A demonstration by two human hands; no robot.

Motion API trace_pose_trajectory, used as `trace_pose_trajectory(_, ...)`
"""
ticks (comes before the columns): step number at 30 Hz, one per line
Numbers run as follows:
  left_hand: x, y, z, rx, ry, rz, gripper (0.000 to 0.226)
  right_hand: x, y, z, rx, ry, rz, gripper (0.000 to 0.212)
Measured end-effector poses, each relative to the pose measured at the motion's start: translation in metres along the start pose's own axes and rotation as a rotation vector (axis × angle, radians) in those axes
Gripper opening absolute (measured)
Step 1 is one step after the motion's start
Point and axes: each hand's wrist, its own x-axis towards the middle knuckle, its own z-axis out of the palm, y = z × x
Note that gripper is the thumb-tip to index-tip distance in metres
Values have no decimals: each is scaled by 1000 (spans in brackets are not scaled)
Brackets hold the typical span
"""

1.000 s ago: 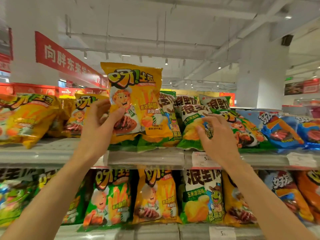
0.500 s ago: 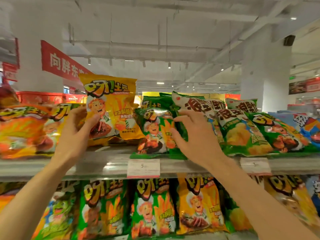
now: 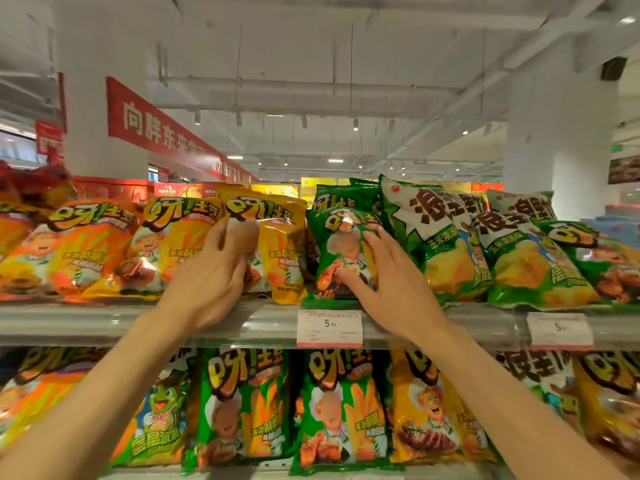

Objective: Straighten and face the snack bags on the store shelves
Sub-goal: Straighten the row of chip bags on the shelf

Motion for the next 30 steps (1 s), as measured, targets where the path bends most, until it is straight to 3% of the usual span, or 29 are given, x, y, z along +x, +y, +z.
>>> trace_pose_trajectory(5,5,17,16,2,-20,-107,65,-1,1,3,3,22,9,88)
trace_pose_trajectory(12,2,9,22,-63,6,-71,71,-2,1,6,-70,-3,4,89)
trace_pose_trajectory(21,-1,10,31,35,12,-105,76,-2,0,5,-104,-47,-29,88)
trace_pose_trajectory(25,-6,17,27,-38,160,-81,71,-1,3,-11,211,-73,3,73)
trace_pose_trajectory(30,-12,37,20,-189,389,-75,45,-15,21,-43,586,7,61,42)
